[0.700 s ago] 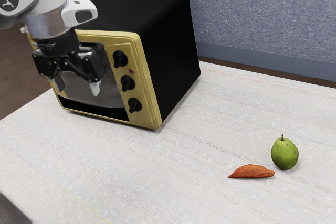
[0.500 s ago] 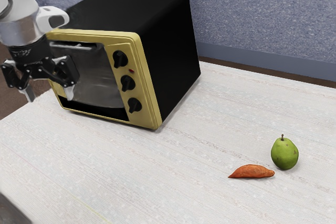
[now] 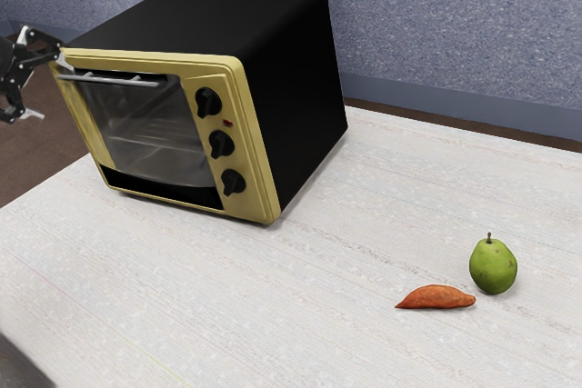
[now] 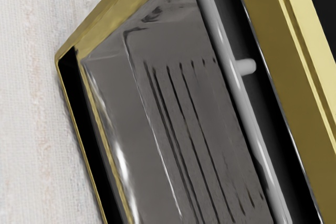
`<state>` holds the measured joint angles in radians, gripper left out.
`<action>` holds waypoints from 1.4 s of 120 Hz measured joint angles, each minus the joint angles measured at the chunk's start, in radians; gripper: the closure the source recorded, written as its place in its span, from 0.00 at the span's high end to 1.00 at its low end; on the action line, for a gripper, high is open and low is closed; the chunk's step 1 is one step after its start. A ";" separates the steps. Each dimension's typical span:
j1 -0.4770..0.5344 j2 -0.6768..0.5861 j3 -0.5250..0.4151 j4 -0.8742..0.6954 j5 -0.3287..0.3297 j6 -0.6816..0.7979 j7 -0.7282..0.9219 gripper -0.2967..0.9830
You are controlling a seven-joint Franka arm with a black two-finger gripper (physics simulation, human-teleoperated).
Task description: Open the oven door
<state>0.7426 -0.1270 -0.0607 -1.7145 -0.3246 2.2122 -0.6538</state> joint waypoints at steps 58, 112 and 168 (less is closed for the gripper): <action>0.042 0.142 -0.064 0.063 0.031 0.195 -0.131 0.77; 0.008 0.151 -0.065 0.013 0.051 0.251 -0.185 0.77; 0.032 0.078 -0.066 -0.134 0.050 0.308 -0.211 0.77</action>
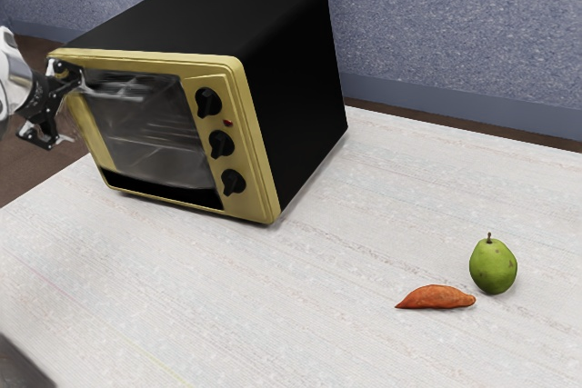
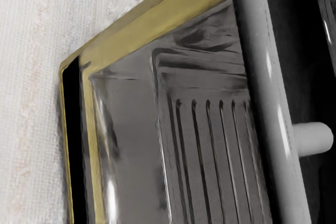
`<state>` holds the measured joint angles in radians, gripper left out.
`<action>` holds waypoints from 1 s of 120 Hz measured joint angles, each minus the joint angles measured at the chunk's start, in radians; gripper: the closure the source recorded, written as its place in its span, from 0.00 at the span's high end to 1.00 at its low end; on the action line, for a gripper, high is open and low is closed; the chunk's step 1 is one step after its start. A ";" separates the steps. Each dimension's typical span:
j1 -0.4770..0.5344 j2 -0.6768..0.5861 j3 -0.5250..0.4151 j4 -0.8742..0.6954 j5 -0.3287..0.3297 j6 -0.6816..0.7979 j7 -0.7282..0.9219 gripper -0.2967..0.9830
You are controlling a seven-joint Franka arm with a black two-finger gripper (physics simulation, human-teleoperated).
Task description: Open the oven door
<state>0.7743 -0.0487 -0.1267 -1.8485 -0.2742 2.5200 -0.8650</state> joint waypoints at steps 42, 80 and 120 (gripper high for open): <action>0.082 -0.366 -0.029 -0.433 0.024 0.072 -0.011 0.77; 0.071 -0.573 -0.261 -0.265 0.126 -0.060 -0.020 0.76; -0.736 -0.234 0.044 0.111 0.316 -0.743 -0.029 0.77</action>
<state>0.0379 -0.2831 -0.0830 -1.7379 0.0421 1.7774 -0.8944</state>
